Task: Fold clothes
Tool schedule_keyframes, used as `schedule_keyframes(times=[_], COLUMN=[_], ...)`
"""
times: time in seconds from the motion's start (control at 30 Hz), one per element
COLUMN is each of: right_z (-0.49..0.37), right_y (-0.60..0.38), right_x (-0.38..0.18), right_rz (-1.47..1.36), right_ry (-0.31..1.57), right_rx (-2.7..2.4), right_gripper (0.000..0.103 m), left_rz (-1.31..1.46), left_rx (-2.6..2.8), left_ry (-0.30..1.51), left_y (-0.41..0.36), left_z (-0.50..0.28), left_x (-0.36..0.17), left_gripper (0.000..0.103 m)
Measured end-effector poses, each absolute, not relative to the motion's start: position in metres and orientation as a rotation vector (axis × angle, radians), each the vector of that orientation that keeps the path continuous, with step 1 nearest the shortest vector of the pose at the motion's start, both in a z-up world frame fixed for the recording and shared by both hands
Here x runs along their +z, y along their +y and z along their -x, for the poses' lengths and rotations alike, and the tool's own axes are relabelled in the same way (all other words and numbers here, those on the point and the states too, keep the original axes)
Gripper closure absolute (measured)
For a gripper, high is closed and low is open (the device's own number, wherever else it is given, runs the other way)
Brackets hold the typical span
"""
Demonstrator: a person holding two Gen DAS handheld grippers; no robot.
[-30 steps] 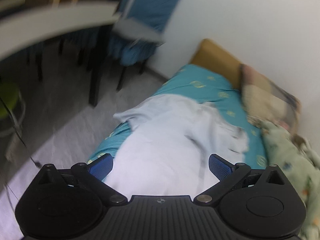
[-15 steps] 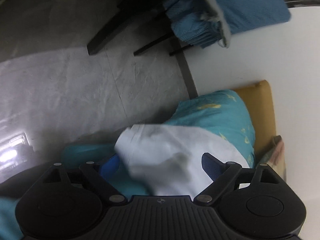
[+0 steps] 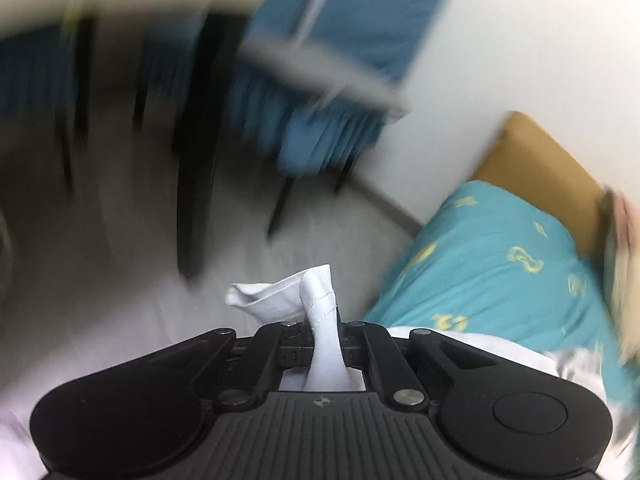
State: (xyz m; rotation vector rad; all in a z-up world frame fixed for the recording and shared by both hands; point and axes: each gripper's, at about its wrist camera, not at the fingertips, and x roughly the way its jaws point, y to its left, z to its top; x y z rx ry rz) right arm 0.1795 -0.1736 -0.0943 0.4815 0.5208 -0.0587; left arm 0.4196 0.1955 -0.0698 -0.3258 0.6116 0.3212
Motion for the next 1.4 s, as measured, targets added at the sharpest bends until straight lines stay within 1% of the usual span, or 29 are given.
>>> schedule_keyframes(times=[0.1, 0.3, 0.4, 0.53, 0.57, 0.6, 0.63, 0.67, 0.73, 0.83, 0.87, 0.93, 1.0, 1.2, 1.4], right_z=[-0.163, -0.128, -0.117, -0.112, -0.113, -0.113, -0.114, -0.115, -0.118, -0.118, -0.119, -0.121, -0.123, -0.119, -0.102], right_y=[-0.188, -0.217, -0.24, -0.265, -0.269, -0.272, -0.274, -0.275, -0.278, -0.283, -0.284, -0.284, -0.281, -0.261, -0.242], right_x=[-0.076, -0.053, -0.051, -0.055, -0.056, -0.059, -0.061, -0.064, -0.068, -0.074, -0.074, -0.075, -0.075, -0.065, -0.059], right_rz=[-0.519, -0.557, -0.612, -0.667, -0.674, -0.675, -0.663, -0.644, -0.632, -0.647, -0.645, -0.643, -0.631, -0.539, -0.472], right_ry=[0.463, 0.409, 0.399, 0.395, 0.392, 0.386, 0.38, 0.382, 0.398, 0.4, 0.403, 0.402, 0.403, 0.366, 0.419], right_rx=[-0.054, -0.15, -0.198, -0.249, -0.257, -0.258, -0.259, -0.262, -0.262, -0.244, -0.243, -0.235, -0.223, -0.168, -0.076], right_gripper=[0.016, 0.016, 0.016, 0.016, 0.016, 0.016, 0.016, 0.016, 0.016, 0.016, 0.016, 0.016, 0.016, 0.016, 0.016], left_rz=[0.123, -0.196, -0.286, -0.307, -0.287, -0.25, -0.213, -0.176, -0.117, -0.111, -0.112, -0.111, -0.102, -0.01, 0.034], left_rx=[0.28, 0.119, 0.049, 0.021, 0.012, 0.002, -0.009, -0.02, -0.049, -0.09, -0.1, -0.117, -0.132, -0.09, -0.048], left_ry=[0.515, 0.41, 0.418, 0.496, 0.521, 0.549, 0.576, 0.604, 0.615, 0.609, 0.604, 0.592, 0.588, 0.602, 0.652], left_y=[0.141, -0.001, -0.069, -0.143, -0.155, -0.161, -0.168, -0.175, -0.174, -0.17, -0.164, -0.148, -0.128, -0.041, 0.029], left_z=[-0.41, -0.392, -0.394, -0.417, -0.422, -0.427, -0.431, -0.435, -0.432, -0.421, -0.411, -0.384, -0.349, -0.201, -0.068], left_x=[-0.018, 0.039, 0.037, 0.004, -0.004, -0.012, -0.02, -0.027, -0.037, -0.036, -0.033, -0.027, -0.017, 0.016, 0.014], left_gripper=[0.1, 0.1, 0.1, 0.099, 0.092, 0.087, 0.07, 0.05, 0.04, 0.033, 0.028, 0.023, 0.023, 0.02, 0.02])
